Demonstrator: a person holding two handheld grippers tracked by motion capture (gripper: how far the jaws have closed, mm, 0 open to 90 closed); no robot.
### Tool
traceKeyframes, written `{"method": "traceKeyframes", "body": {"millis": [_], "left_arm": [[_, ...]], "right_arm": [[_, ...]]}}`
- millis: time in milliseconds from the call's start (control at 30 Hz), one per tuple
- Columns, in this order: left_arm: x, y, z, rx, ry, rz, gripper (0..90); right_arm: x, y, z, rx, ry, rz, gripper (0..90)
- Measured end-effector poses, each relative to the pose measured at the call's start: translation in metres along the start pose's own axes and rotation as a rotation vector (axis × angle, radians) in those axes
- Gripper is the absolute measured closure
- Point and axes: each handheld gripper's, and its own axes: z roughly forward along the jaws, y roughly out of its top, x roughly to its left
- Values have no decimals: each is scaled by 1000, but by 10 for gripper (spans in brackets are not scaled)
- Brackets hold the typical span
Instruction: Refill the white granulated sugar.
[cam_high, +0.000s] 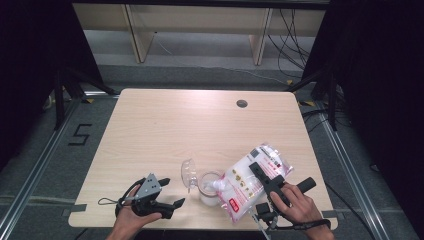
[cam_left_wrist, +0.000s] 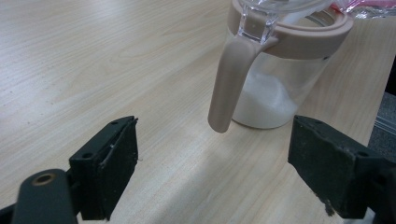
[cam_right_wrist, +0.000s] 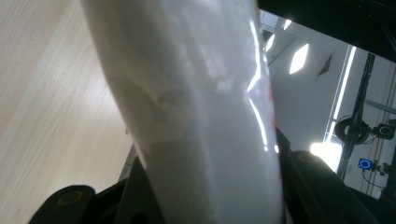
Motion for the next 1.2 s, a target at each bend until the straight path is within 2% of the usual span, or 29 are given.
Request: {"method": "traceKeyframes", "body": {"millis": [33, 67, 100, 233, 300, 367, 400, 433, 533, 567, 633, 667, 700, 733, 767, 800, 967, 1133, 1200], "left_arm": [[0, 0, 0, 0, -1, 5, 156], [0, 0, 0, -2, -4, 5, 156], [0, 0, 0, -3, -5, 4, 156], [1, 0, 0, 5, 4, 5, 156], [-1, 0, 0, -5, -3, -6, 156], [1, 1, 0, 0, -6, 28, 156], [1, 1, 0, 0, -5, 29, 156], [2, 1, 0, -2, -9, 27, 156], [1, 1, 0, -1, -3, 27, 156], [0, 0, 0, 0, -2, 3, 156], [1, 0, 1, -6, -11, 22, 156], [0, 0, 0, -1, -8, 2, 156], [0, 0, 1, -7, -7, 6, 156], [1, 1, 0, -3, -6, 27, 156], [0, 0, 0, 0, -2, 2, 156], [1, 0, 0, 2, 0, 9, 156], [0, 0, 1, -8, -8, 5, 156], [1, 0, 0, 0, 1, 1, 156], [2, 0, 1, -7, -9, 19, 156]], "right_arm": [[-2, 0, 1, -11, 1, -20, 641], [-1, 0, 1, -11, 0, -20, 641], [0, 0, 1, -5, 4, -9, 641], [-1, 0, 1, -12, 0, -18, 641], [0, 0, 0, -3, 1, 1, 642], [0, 0, 1, -7, 6, -2, 642], [0, 0, 0, -6, 9, -1, 642], [-1, 0, 1, -14, 3, -14, 642], [0, 0, 0, -2, 3, 7, 643], [0, 0, 0, -3, 5, 7, 643], [1, 0, 0, -5, 6, 11, 643], [-1, 0, 1, -24, 3, -21, 643], [-1, 0, 1, -22, 5, -14, 644], [0, 0, 0, -10, 7, 5, 644], [1, 0, 0, -7, 5, 13, 644], [0, 0, 1, -17, 5, -2, 644], [-1, 0, 1, -15, 4, -9, 645], [-1, -1, 0, -4, 4, 6, 645], [0, -1, 0, -2, 3, 10, 645]]}}
